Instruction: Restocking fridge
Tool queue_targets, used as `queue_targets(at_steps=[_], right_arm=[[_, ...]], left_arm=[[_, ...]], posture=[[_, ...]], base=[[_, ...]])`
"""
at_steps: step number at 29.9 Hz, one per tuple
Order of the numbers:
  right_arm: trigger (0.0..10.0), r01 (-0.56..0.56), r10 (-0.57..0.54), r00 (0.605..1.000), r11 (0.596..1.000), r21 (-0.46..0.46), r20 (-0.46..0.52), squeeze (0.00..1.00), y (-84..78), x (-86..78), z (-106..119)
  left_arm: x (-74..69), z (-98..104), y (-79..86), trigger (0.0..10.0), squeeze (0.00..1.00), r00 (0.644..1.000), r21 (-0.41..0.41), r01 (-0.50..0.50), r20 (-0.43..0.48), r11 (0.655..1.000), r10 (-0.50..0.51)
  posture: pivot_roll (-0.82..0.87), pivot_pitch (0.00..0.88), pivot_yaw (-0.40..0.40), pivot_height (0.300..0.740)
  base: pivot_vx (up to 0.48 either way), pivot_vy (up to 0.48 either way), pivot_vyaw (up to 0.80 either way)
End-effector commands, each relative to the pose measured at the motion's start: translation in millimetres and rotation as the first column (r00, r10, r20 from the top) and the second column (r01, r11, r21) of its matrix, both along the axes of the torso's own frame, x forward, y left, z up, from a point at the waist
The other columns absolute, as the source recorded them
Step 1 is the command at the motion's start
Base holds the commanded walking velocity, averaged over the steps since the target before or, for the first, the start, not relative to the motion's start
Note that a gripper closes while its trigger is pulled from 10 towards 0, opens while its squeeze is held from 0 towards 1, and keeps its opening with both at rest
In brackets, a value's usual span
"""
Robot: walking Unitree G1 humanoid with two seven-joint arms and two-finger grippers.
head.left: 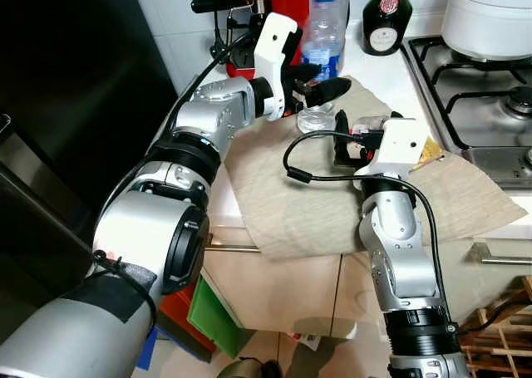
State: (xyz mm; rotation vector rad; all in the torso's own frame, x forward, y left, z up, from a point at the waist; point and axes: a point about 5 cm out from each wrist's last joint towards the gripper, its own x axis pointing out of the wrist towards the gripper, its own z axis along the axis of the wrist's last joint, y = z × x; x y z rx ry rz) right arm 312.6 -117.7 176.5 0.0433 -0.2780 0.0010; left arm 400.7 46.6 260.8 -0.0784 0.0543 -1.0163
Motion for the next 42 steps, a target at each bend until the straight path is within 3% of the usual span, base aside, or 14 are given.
queue_targets(at_steps=[1,10,17,31,35,36,41,42], right_arm=[[10.0,-0.034,0.034,0.999,0.999,0.008,0.002,0.0,8.2,2.0,1],[10.0,-0.039,0.039,0.999,0.999,0.005,-0.002,0.0,9.0,2.2,-1],[10.0,-0.042,0.042,0.999,0.999,0.005,-0.002,0.0,9.7,2.1,-2],[10.0,-0.043,0.043,0.999,0.999,0.007,-0.007,0.0,9.6,3.1,-2],[10.0,-0.039,0.039,0.999,0.999,0.008,-0.005,0.0,9.3,3.8,-2],[10.0,-0.038,0.038,0.999,0.999,0.009,-0.003,0.0,9.3,3.9,-2],[10.0,-0.036,0.036,0.999,0.999,0.015,-0.001,0.0,9.7,4.1,-1],[10.0,-0.037,0.037,0.999,0.999,0.017,0.0,0.0,10.1,4.0,-1]], left_arm=[[1.3,1,9.2,0.0,0.0,1.0,0.021,-0.019,0.025,1.0,0.018],[0.8,-3,11.2,0.0,0.0,0.999,0.039,-0.022,0.042,0.999,0.02],[-0.4,2,11.7,0.0,0.0,0.997,-0.023,-0.015,0.081,1.0,0.017],[-0.3,0,14.3,0.0,0.0,0.996,-0.033,-0.031,0.08,0.999,0.034],[0.2,5,19.0,0.0,0.0,0.992,-0.03,-0.044,0.115,0.999,0.047],[-0.6,10,20.7,10.0,0.0,0.988,-0.02,-0.042,0.15,0.999,0.045],[-2.7,25,27.4,10.0,0.0,0.974,-0.02,-0.055,0.218,0.998,0.058],[-3.0,30,30.4,10.0,1.0,0.971,-0.017,-0.063,0.229,0.998,0.065]], posture=[[-0.01,0.0,0.172,0.74],[-0.01,0.0,0.165,0.74],[-0.01,0.0,0.163,0.74],[-0.01,0.0,0.161,0.74],[-0.01,0.0,0.166,0.74],[-0.01,0.0,0.167,0.74],[0.0,0.0,0.169,0.74],[0.01,0.0,0.167,0.74]], base=[[0.0,0.0,0.0],[0.0,0.0,0.0],[0.0,0.0,0.0],[0.0,0.0,0.0],[0.0,0.0,0.0],[0.0,0.0,0.0],[0.0,0.0,0.0],[0.0,0.0,0.0]])
